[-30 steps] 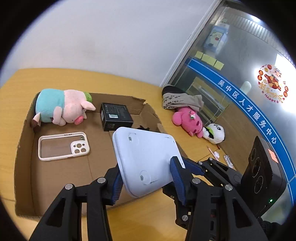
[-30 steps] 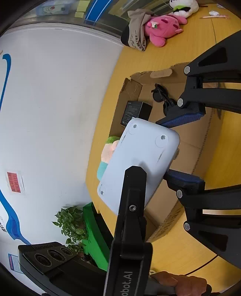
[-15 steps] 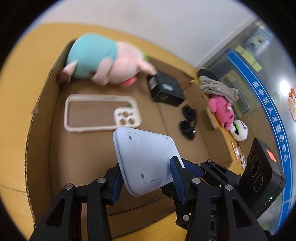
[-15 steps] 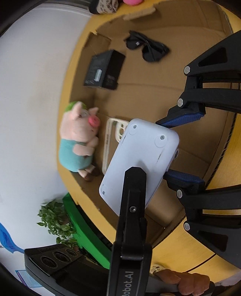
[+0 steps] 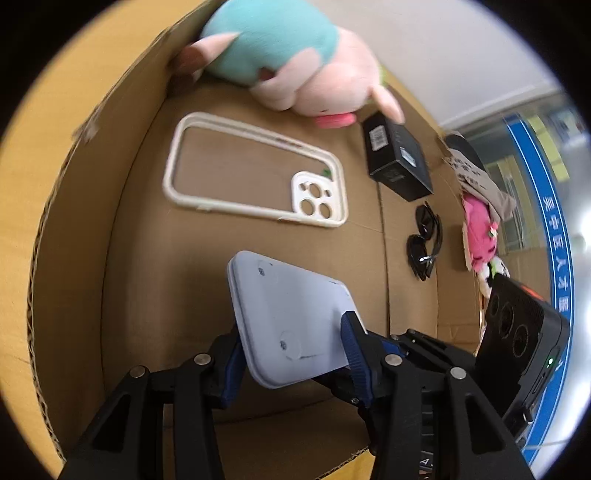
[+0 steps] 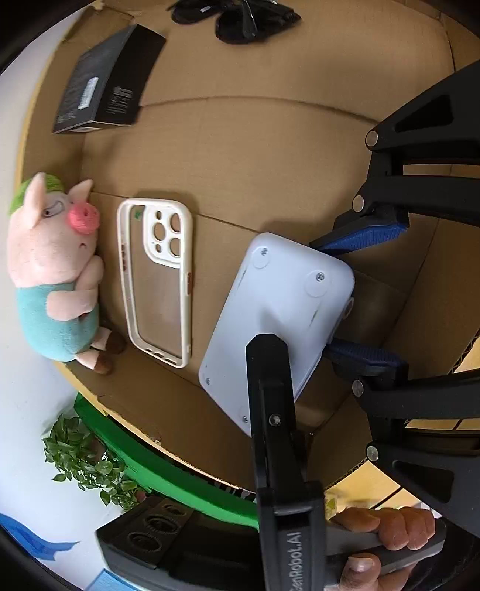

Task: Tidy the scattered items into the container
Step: 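Lift the white stand with both grippers and carry it over the box, then open both grippers to set the white stand into the box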

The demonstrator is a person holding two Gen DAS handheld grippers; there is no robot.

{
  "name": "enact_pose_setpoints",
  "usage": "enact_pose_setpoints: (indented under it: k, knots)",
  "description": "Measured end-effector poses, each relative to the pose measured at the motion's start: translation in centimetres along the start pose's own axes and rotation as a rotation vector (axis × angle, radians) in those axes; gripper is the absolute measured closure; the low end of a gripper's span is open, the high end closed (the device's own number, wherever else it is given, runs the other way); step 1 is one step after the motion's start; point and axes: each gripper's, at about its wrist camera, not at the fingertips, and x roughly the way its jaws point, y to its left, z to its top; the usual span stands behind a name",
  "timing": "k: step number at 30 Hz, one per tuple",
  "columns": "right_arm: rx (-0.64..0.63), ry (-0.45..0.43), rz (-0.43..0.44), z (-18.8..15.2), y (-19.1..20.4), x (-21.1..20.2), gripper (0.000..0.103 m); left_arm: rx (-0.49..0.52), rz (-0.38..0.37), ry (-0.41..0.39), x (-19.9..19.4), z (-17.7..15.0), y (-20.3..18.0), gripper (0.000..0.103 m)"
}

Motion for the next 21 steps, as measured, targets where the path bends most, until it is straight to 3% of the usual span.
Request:
enact_pose_setpoints:
  k: [2, 5, 9, 12, 14, 16, 18, 21]
  knots:
    - [0.012, 0.015, 0.02, -0.1, 0.0, 0.3, 0.054, -0.023, 0.025, 0.016, 0.2, -0.1, 0.5, 0.044]
    - [0.013, 0.008, -0.01, -0.5, 0.2, 0.0, 0.052, -0.003, 0.044, 0.024, 0.2, -0.7, 0.2, 0.042]
    - [-0.048, -0.111, -0.086, -1.6, 1.0, -3.1, 0.022, 0.05, 0.112, -0.037, -1.6, -1.8, -0.7, 0.041]
    - [-0.127, -0.248, -0.154, -3.6, 1.6, -7.4, 0.009, 0.108, 0.138, -0.231, -5.8, -3.6, -2.0, 0.04]
    - [-0.168, -0.366, -0.225, -5.5, 1.6, -10.4, 0.003, 0.166, 0.179, -0.379, -8.6, -5.5, -3.1, 0.029]
    - [-0.185, -0.484, -0.315, -7.2, 1.2, -12.5, 0.0, 0.232, 0.214, -0.486, -9.9, -7.2, -4.2, 0.025]
    - [-0.182, -0.585, -0.396, -8.3, 0.6, -13.7, 0.0, 0.334, 0.263, -0.557, -9.8, -8.9, -5.6, 0.025]
    - [-0.129, -0.743, -0.494, -10.3, -1.3, -14.5, 0.0, 0.458, 0.361, -0.596, -7.2, -10.5, -6.6, 0.025]
